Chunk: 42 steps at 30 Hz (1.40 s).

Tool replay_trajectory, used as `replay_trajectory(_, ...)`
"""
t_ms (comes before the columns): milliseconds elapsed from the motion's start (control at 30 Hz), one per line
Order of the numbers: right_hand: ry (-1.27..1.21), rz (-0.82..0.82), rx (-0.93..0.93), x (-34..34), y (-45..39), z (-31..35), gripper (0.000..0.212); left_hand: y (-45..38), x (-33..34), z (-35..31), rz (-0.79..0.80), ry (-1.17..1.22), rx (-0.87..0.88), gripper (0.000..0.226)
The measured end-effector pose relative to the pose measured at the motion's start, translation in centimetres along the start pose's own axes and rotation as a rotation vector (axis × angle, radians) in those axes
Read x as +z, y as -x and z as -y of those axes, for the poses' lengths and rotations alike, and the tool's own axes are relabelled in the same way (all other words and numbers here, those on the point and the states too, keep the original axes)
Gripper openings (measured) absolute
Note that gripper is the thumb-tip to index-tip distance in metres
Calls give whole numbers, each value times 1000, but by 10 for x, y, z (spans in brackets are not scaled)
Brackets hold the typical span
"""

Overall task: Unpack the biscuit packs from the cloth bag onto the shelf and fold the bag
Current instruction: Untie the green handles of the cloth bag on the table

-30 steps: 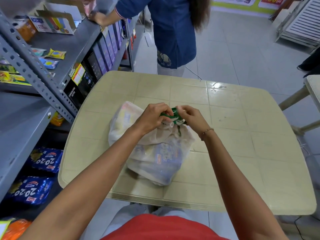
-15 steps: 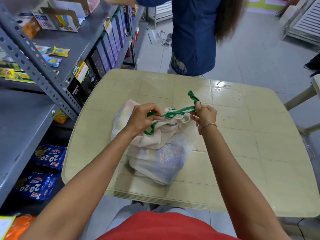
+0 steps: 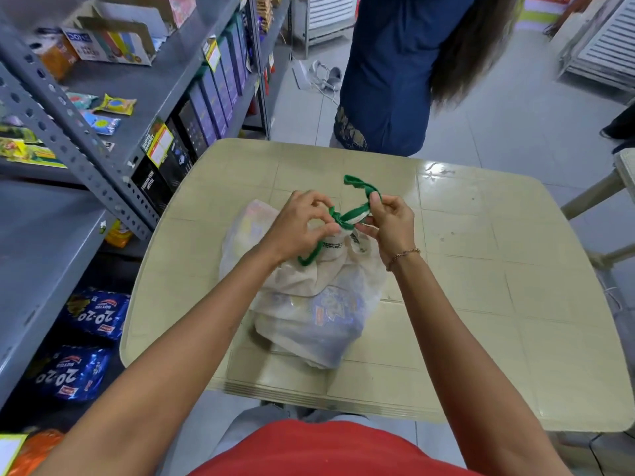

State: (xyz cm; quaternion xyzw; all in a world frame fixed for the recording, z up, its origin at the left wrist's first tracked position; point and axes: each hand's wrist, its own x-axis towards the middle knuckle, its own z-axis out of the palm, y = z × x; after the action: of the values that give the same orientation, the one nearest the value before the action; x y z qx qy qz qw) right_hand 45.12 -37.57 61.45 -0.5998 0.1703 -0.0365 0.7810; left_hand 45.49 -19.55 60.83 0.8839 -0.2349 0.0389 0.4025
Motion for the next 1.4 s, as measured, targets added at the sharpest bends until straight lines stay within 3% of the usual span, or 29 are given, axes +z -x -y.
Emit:
replay_trajectory(133, 24, 31, 17, -1, -2, 2, 14, -7, 10, -7, 34, -183, 176, 29)
replay_trajectory(300, 36, -45, 67, -2, -1, -3, 34, -7, 11, -4, -89, -153, 127, 14)
replay_trajectory(400, 443, -171, -85, 1, 9, -15, 40, -8, 10, -2, -231, -49, -10, 11)
replay_trajectory(467, 622, -98, -217, 8, 22, -24, 28, -11, 11, -2, -275, -11, -106, 10)
replay_trajectory(567, 637, 25, -207, 19, 31, -37, 26, -16, 11, -2, -197, 74, -259, 11)
replay_trajectory(700, 714, -83, -312, 26, 24, -43, 20, -18, 5, -3, 11, 171, -372, 12)
replay_trajectory(767, 759, -30, -389, 21, 21, -46, 15, -23, -1, -3, -46, 306, -496, 16)
replay_trajectory(833, 791, 40, -500, 9, 21, -50, 13, -27, -10, -2, -206, 662, -677, 23)
replay_trajectory(900, 737, 67, -572, -5, 21, -54, 7, -28, -19, 8, -299, 1015, -813, 34)
replay_trajectory(1000, 432, 16, -441, -9, 28, -57, 15, -22, -23, 20, -277, 1199, -909, 32)
replay_trajectory(1167, 166, -59, -304, 14, 36, -54, 6, -17, -16, 24, -402, 1060, -1030, 29)
replay_trajectory(1300, 38, -154, -198, 7, 30, -48, 13, -11, -27, 34, -413, 652, -1042, 27)
replay_trajectory(1400, -88, -192, 13, -3, 21, -44, 13, -9, -36, 39, -363, 613, -1033, 20)
